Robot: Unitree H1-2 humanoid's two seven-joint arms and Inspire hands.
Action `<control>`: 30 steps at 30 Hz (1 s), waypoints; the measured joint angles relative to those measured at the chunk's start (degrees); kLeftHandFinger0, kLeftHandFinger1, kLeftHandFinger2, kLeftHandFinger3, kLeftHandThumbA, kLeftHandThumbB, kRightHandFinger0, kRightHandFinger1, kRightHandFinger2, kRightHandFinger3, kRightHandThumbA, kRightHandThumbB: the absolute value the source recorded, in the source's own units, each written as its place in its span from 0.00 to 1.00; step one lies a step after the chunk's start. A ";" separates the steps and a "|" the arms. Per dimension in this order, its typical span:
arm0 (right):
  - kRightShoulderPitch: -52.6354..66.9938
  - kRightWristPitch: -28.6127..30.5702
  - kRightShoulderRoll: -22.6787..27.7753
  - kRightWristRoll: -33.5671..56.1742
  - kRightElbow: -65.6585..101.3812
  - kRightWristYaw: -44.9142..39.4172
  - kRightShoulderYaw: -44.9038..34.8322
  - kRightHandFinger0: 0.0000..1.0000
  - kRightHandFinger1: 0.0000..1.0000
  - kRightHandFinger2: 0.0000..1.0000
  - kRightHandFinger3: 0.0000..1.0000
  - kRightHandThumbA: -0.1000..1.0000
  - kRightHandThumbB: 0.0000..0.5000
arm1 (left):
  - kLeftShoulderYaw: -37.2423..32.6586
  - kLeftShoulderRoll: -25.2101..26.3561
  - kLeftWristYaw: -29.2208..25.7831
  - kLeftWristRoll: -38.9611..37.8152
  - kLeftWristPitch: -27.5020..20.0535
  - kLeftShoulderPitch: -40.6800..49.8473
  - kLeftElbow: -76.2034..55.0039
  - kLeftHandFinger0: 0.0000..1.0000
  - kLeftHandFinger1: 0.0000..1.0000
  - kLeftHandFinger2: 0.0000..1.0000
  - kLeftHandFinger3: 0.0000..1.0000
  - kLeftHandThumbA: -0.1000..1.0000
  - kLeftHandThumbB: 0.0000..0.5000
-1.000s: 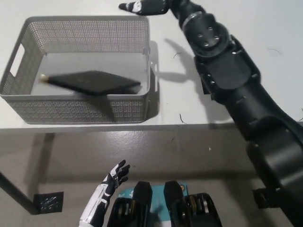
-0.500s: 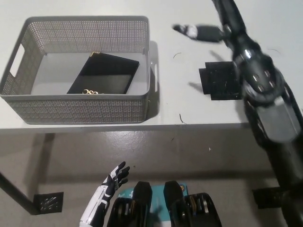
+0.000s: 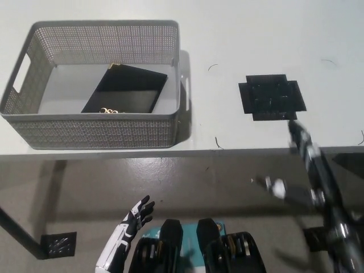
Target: A notebook is kept standing on the table on the right hand side and a container is kept on the left hand side and the robot uses its right hand to grab the notebook and places it in the container
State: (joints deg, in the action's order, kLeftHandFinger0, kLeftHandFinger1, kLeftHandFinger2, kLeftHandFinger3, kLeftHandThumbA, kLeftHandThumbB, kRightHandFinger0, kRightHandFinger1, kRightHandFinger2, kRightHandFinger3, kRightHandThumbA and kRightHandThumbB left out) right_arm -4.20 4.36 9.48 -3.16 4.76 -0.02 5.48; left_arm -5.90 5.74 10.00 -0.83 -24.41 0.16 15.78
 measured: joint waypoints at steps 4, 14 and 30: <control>9.97 3.82 -0.04 0.13 1.72 -0.09 0.52 1.00 1.00 1.00 1.00 1.00 0.75 | 0.84 -0.01 -0.07 0.00 -0.01 0.00 -0.07 1.00 1.00 1.00 1.00 1.00 0.61; 11.21 11.89 -1.59 1.33 -9.32 -1.64 1.58 1.00 1.00 1.00 1.00 1.00 0.74 | 3.20 -0.21 -0.59 0.01 -0.12 0.81 -0.65 1.00 1.00 1.00 1.00 1.00 0.61; 7.69 17.55 -2.39 2.67 -14.97 -4.14 1.58 1.00 1.00 1.00 1.00 1.00 0.83 | 5.85 -0.26 -1.08 0.01 -0.21 1.22 -0.74 1.00 1.00 1.00 1.00 1.00 0.68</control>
State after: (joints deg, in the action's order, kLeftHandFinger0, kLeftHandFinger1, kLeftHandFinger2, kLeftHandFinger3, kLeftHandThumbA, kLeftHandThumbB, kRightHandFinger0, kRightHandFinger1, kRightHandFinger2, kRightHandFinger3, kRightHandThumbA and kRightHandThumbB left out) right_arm 3.50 21.92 7.09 -0.50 -10.21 -4.17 7.06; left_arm -0.05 5.48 8.92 -0.83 -24.62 1.38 15.04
